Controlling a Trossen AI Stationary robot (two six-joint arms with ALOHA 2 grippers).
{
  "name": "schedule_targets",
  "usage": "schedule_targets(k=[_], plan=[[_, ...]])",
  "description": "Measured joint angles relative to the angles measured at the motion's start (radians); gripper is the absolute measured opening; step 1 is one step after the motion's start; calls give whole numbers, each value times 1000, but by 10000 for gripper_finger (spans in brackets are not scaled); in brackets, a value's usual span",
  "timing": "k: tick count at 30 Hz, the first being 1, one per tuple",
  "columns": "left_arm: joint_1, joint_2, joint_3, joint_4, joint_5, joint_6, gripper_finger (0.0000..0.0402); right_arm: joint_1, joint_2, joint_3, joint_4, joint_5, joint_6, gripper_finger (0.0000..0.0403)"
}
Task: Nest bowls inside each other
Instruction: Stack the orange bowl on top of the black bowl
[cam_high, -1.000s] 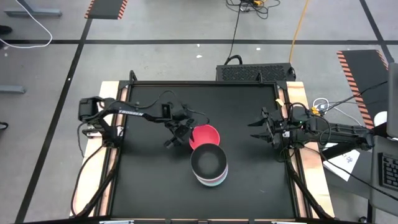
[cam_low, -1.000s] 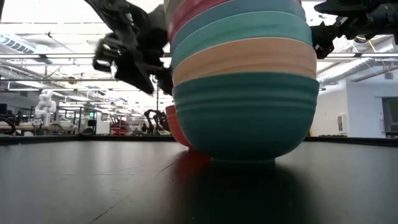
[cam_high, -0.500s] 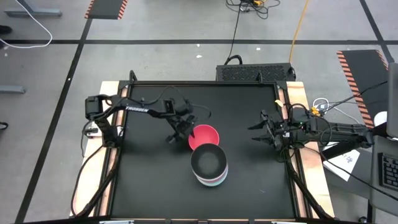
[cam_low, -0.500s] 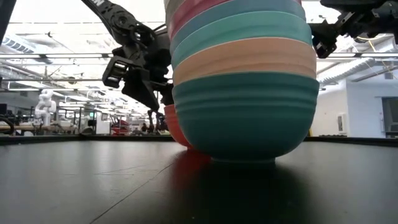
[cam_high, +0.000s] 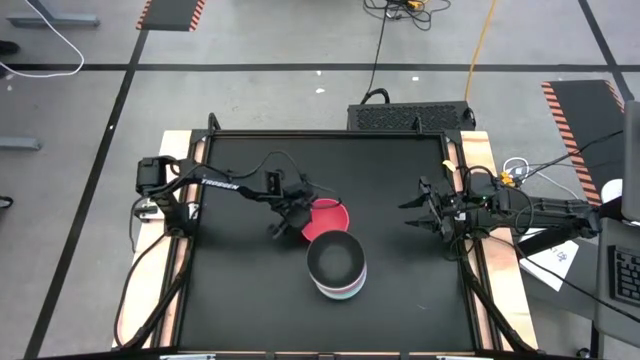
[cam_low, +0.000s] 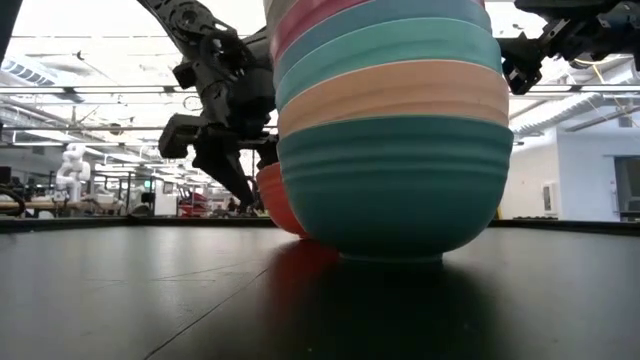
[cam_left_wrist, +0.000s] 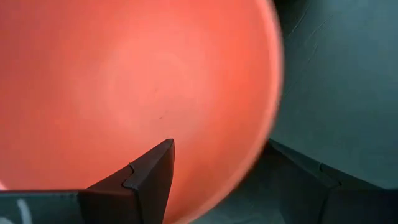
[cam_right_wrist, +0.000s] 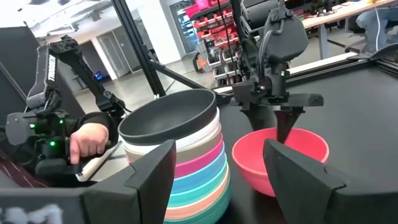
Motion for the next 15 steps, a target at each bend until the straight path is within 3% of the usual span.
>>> schedule_targets(k=[7, 12, 15], plan=[[4, 0, 0, -42, -136, 23, 243, 0, 0, 0, -15, 0, 20, 235], [-16, 0, 0, -39, -132, 56, 241, 0, 0, 0, -40, 0, 20, 235], [-33, 0, 0, -29, -135, 79, 210, 0, 0, 0, -43, 1, 20, 235]])
